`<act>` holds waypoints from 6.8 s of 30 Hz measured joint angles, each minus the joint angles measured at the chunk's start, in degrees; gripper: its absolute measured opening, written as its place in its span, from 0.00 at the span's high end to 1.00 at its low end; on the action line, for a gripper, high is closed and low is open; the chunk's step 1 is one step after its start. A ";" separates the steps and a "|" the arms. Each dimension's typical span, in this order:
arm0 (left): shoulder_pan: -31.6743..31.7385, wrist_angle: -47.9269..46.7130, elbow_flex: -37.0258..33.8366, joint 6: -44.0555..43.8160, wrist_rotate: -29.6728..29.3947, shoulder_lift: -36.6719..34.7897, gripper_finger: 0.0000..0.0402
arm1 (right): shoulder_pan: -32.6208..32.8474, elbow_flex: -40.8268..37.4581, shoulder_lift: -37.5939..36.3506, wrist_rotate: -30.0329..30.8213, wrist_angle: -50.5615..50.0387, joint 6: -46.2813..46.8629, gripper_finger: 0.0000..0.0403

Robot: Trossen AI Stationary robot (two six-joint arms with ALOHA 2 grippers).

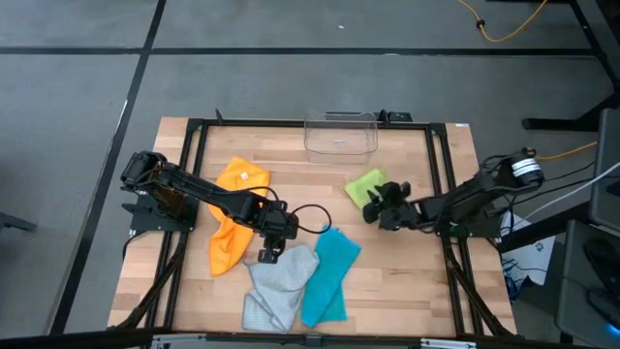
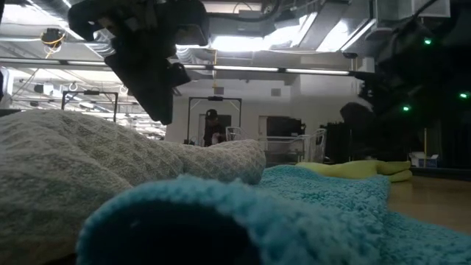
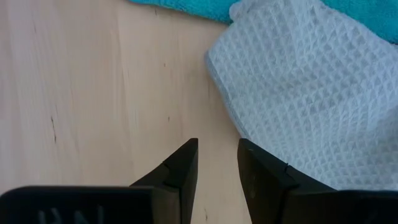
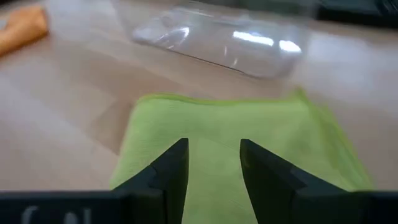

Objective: Fold microfiber towels
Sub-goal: Fold the green microfiber towel, then move the gray microfiber towel to the middle left of the table, then fold the blue microfiber towel

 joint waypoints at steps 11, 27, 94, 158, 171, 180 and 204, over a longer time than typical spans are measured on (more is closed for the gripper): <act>0.00 0.48 0.00 -0.09 -1.02 0.00 0.74 | -6.02 4.21 15.00 -1.49 -3.66 6.21 0.64; -0.02 0.95 0.00 -2.10 -1.02 0.00 0.74 | -10.14 1.26 11.51 7.09 -13.43 13.19 0.64; -0.07 8.91 0.00 -1.99 -7.27 0.00 0.74 | 0.38 18.30 -1.72 -60.88 -22.99 -16.08 0.45; 19.50 -5.51 -1.01 12.47 -19.36 10.96 0.87 | 6.81 18.30 2.91 -43.49 -14.89 -18.72 0.45; 24.05 -9.91 1.97 -0.93 -2.83 -2.92 0.94 | 6.83 18.30 2.91 -43.49 -14.72 -19.20 0.45; 9.69 -7.53 1.97 -5.08 3.91 -7.39 0.93 | 8.64 18.28 2.91 -49.65 -10.43 -22.46 0.45; -5.18 -4.03 1.97 -7.96 -11.33 -6.73 0.98 | 16.86 18.76 14.53 -37.68 -5.09 -36.52 0.45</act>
